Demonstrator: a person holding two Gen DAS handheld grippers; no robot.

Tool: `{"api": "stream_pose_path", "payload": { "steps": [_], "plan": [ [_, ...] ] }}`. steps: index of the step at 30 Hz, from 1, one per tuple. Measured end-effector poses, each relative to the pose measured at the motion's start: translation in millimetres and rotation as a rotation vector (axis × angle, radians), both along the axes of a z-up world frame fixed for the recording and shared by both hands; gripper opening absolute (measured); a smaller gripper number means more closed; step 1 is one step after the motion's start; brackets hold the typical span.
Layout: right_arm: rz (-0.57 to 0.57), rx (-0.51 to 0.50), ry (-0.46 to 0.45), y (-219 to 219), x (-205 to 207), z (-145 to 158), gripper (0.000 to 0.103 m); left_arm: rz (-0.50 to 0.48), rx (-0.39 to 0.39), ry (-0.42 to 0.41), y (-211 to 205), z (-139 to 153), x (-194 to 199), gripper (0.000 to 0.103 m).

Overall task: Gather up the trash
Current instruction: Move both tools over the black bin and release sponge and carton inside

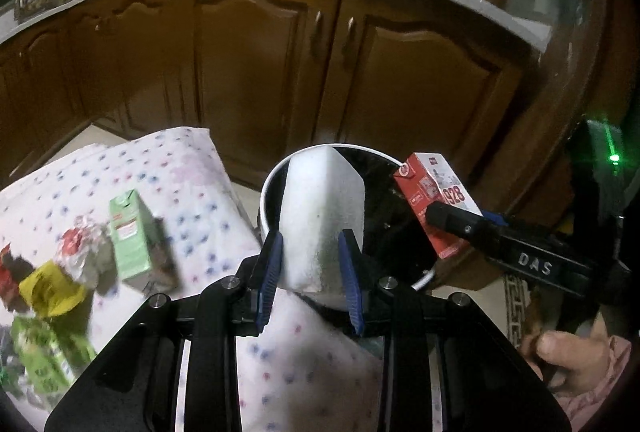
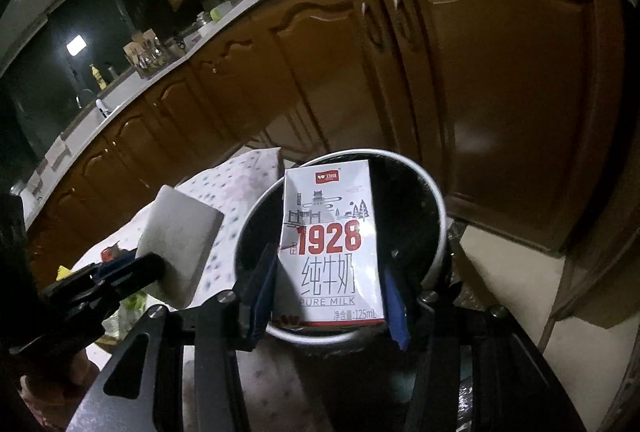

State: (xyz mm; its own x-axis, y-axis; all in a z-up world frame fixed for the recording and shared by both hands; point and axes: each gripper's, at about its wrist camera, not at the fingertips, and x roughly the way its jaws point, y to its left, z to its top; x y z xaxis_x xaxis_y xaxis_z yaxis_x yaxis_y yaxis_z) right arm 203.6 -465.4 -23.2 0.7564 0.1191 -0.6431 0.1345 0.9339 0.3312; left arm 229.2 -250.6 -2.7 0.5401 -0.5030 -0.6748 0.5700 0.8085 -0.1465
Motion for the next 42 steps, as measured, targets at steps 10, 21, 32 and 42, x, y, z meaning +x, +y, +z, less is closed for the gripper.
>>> {"api": "stream_pose_path", "payload": {
  "steps": [10,21,32,42],
  "plan": [
    [0.006,-0.006,0.045,-13,19,-11,0.048,-0.009,0.054,0.051,-31,-18,27,0.027],
    [0.02,-0.014,0.095,-22,40,-26,0.048,-0.002,0.083,0.085,-45,-32,44,0.037],
    [-0.024,0.027,0.053,-31,27,-18,0.072,0.079,-0.021,0.093,1,-27,20,0.067],
    [-0.012,0.071,-0.038,8,-17,-10,0.09,0.132,-0.067,0.035,83,-26,-53,0.074]
  ]
}}
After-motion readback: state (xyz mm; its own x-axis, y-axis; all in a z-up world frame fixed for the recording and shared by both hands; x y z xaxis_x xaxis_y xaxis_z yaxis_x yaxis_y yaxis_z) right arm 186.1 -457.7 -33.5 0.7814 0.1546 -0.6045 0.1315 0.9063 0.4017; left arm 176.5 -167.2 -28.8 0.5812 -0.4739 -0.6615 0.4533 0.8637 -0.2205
